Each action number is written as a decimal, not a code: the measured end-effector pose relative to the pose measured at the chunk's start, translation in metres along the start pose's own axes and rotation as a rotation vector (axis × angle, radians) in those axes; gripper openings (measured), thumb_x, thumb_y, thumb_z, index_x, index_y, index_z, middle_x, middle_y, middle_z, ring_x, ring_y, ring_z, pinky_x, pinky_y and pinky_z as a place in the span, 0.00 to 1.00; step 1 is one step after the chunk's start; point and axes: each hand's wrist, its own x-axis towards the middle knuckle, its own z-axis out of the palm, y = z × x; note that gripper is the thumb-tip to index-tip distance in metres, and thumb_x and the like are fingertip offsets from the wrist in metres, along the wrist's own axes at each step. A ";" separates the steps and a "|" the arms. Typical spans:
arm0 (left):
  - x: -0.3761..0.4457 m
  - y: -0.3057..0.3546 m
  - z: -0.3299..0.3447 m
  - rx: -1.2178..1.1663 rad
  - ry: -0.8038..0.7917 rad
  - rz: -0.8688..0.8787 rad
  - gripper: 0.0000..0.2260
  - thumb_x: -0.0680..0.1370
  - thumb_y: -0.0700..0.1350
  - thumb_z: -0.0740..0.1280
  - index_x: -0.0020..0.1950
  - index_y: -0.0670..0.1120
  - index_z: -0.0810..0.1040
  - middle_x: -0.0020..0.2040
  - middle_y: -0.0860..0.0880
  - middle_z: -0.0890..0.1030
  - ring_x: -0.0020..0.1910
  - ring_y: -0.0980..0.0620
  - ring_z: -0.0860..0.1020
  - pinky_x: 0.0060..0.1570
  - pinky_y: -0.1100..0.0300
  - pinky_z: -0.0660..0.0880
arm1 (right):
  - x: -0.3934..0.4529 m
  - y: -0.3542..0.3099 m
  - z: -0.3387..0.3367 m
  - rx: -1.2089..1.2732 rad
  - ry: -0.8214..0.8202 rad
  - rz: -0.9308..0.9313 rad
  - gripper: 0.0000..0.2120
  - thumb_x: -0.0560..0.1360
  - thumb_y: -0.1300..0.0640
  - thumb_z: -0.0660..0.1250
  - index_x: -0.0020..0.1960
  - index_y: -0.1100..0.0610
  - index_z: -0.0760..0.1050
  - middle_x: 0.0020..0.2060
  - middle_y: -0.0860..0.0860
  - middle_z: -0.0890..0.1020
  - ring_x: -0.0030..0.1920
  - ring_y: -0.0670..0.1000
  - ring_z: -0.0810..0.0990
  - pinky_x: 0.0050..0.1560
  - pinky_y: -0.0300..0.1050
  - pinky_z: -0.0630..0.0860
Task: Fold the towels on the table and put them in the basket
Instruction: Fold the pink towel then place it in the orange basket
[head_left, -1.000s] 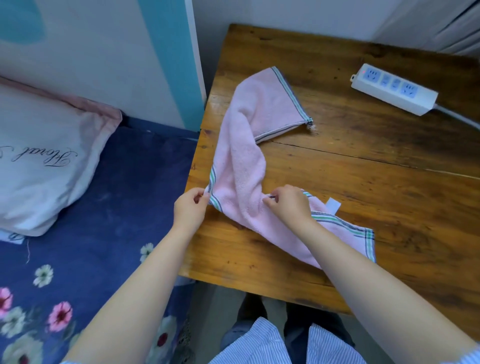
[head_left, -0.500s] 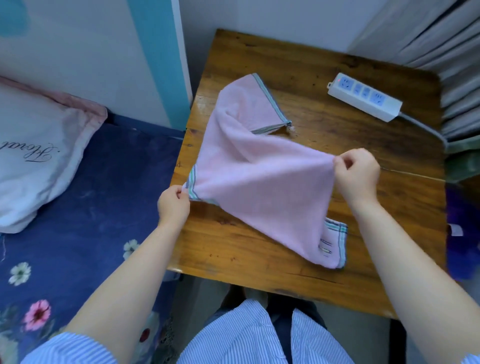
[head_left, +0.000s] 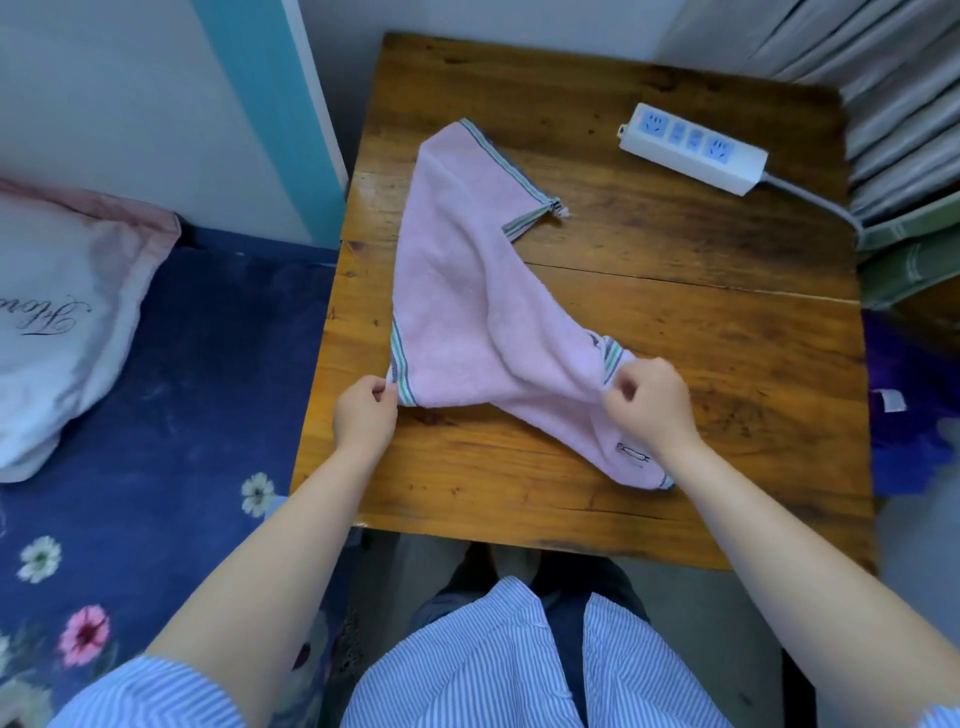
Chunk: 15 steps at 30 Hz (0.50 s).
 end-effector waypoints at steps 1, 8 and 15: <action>0.000 -0.002 -0.001 0.003 -0.001 0.003 0.09 0.81 0.43 0.58 0.49 0.42 0.75 0.42 0.47 0.75 0.42 0.49 0.70 0.32 0.60 0.63 | 0.007 -0.001 -0.003 0.072 0.105 0.022 0.17 0.63 0.51 0.50 0.28 0.62 0.69 0.27 0.59 0.74 0.35 0.56 0.68 0.33 0.43 0.56; 0.000 -0.008 0.002 -0.009 0.020 0.013 0.10 0.80 0.42 0.58 0.52 0.39 0.77 0.43 0.47 0.75 0.43 0.50 0.71 0.31 0.62 0.64 | 0.061 -0.017 0.002 -0.193 -0.156 0.295 0.16 0.78 0.52 0.56 0.54 0.58 0.79 0.53 0.58 0.80 0.63 0.59 0.66 0.60 0.49 0.65; -0.002 -0.005 -0.005 -0.073 0.047 0.019 0.09 0.80 0.42 0.58 0.50 0.41 0.77 0.44 0.47 0.75 0.43 0.50 0.71 0.35 0.61 0.65 | 0.060 -0.029 0.005 -0.157 -0.201 0.302 0.09 0.76 0.54 0.61 0.46 0.55 0.80 0.46 0.54 0.80 0.60 0.57 0.69 0.59 0.49 0.64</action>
